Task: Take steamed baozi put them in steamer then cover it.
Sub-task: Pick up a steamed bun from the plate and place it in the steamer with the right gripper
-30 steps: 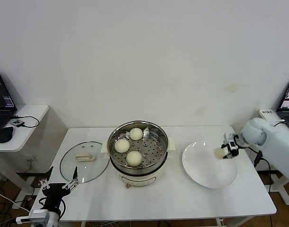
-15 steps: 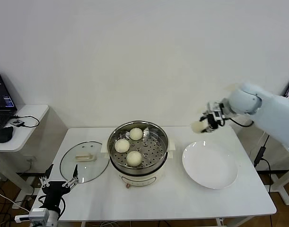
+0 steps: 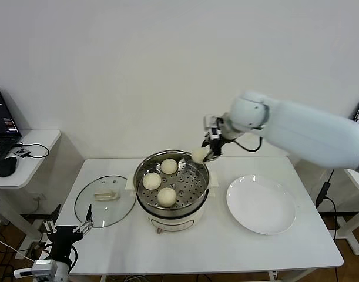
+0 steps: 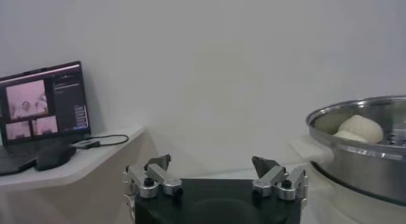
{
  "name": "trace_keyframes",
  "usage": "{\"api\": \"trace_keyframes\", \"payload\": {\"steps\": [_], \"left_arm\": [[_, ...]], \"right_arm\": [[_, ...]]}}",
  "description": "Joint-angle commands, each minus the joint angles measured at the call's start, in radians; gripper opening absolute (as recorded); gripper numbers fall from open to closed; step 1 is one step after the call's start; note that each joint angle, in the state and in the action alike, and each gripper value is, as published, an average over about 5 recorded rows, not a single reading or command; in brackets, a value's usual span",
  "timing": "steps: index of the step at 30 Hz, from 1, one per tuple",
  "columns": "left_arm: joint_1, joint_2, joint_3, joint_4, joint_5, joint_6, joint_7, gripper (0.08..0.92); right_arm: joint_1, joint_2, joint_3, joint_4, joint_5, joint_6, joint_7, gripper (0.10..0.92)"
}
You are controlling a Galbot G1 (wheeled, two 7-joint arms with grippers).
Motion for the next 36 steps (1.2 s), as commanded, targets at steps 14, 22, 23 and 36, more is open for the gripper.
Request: {"api": "trace_keyframes", "payload": {"steps": [14, 22, 23, 36], "left_arm": [[-0.008, -0.001, -0.011, 0.012, -0.005, 0.000, 0.002, 0.823], [-0.012, -0.002, -0.007, 0.015, -0.005, 0.000, 0.002, 0.823], [-0.011, -0.002, -0.007, 0.015, -0.005, -0.001, 0.002, 0.823], [-0.017, -0.001, -0.006, 0.016, -0.010, 0.000, 0.002, 0.823]], "right_arm": [[-0.181, 0.199, -0.003, -0.156, -0.057, -0.084, 0.028, 0.518], [-0.187, 0.195, 0.000, -0.167, -0.083, -0.079, 0.027, 0.517], [-0.188, 0.194, 0.003, -0.165, -0.082, -0.079, 0.027, 0.518], [-0.106, 0.042, 0.042, -0.008, -0.041, -0.077, 0.060, 0.803]]}}
